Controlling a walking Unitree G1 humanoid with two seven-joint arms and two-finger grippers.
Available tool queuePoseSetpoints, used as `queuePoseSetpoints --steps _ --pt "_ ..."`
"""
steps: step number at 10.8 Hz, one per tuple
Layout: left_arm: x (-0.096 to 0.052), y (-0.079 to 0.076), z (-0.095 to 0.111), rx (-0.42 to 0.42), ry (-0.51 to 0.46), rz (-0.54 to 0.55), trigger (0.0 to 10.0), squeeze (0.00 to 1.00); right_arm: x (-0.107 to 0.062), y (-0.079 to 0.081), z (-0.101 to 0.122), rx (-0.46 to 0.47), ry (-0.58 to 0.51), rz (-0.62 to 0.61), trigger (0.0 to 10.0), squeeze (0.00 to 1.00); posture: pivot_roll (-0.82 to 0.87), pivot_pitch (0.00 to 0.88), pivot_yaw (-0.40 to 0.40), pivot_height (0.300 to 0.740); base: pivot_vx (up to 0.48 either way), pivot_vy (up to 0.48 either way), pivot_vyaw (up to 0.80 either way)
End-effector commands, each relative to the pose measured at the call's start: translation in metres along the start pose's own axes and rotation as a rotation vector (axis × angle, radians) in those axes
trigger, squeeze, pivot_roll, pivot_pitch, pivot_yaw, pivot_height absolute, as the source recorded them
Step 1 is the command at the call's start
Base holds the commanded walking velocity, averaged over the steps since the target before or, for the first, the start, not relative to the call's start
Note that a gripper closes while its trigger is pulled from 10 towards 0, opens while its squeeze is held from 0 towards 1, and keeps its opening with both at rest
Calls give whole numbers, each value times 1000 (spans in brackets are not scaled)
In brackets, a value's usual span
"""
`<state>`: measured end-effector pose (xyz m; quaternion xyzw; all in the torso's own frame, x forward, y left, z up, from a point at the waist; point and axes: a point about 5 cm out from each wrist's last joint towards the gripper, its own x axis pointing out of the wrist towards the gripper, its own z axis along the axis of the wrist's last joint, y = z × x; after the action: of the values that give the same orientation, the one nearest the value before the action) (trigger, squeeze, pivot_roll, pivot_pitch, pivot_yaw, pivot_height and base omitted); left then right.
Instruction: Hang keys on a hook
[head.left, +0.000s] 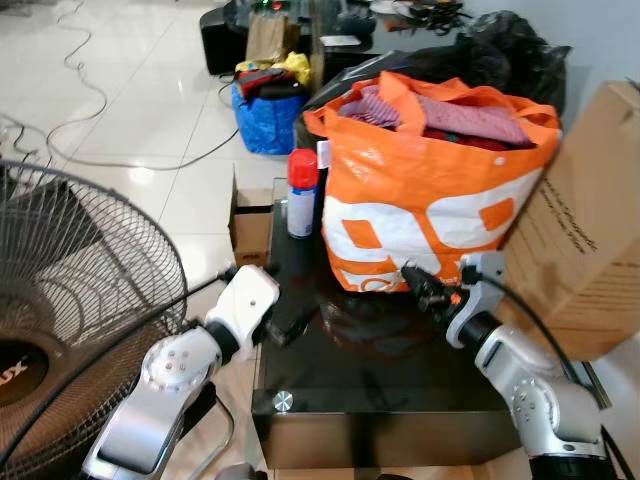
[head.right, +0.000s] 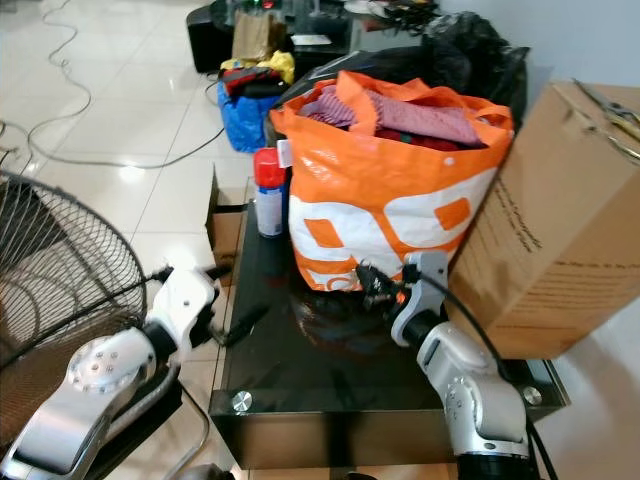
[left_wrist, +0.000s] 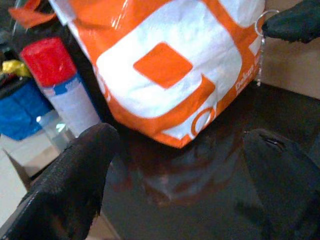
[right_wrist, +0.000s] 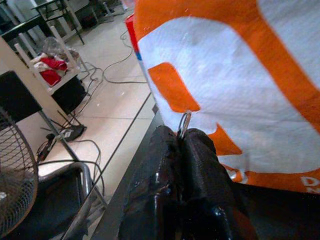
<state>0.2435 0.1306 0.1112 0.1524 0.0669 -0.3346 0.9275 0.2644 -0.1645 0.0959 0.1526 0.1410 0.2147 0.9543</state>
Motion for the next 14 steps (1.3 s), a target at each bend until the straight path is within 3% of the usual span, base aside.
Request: queuePoseSetpoints --steps 1,3,4,5,6,7,8,10,12,13,14 --pt "1 -1 1 12 -18 27 10000 345 -4 0 13 -15 -37 -19 0 0 -12 0 -14 740 0 0 0" --pt "-8 -2 5 -63 -47 149 10000 239 -17 7 16 -24 -87 -47 0 0 -10 0 -10 740 0 0 0" --pt "-10 -1 6 -92 -47 201 10000 157 -20 12 19 -82 -115 -62 78 0 -9 0 -9 740 0 0 0" --pt "-12 1 8 -88 -59 249 10000 137 -21 16 25 -132 -152 -100 10000 0 -13 0 -5 740 0 0 0" --pt "-13 4 10 -110 -68 296 10000 31 -21 17 29 -166 -168 -155 10000 0 -15 0 -5 740 0 0 0" --pt "-14 5 11 -125 -73 317 10000 20 -22 16 31 -202 -180 -199 10000 0 -10 0 -9 740 0 0 0" --pt "-13 6 11 -126 -69 325 10000 4 -28 8 34 -277 -207 -324 10000 0 -8 0 -16 740 0 0 0" --pt "-11 5 11 -127 -65 327 10000 0 -31 0 44 -269 -314 -450 10000 0 -14 0 -11 740 0 0 0" --pt "-10 4 10 -122 -57 318 10000 0 -27 -2 48 -249 -355 -442 10000 0 -9 0 -13 740 0 0 0" --pt "-10 5 10 -121 -55 322 10000 0 -27 -4 43 -256 -324 -469 10000 0 -6 0 -15 740 -240 0 0" --pt "-10 5 9 -120 -53 324 10000 0 -24 0 36 -247 -276 -406 10000 0 -6 0 -14 740 -247 0 0"
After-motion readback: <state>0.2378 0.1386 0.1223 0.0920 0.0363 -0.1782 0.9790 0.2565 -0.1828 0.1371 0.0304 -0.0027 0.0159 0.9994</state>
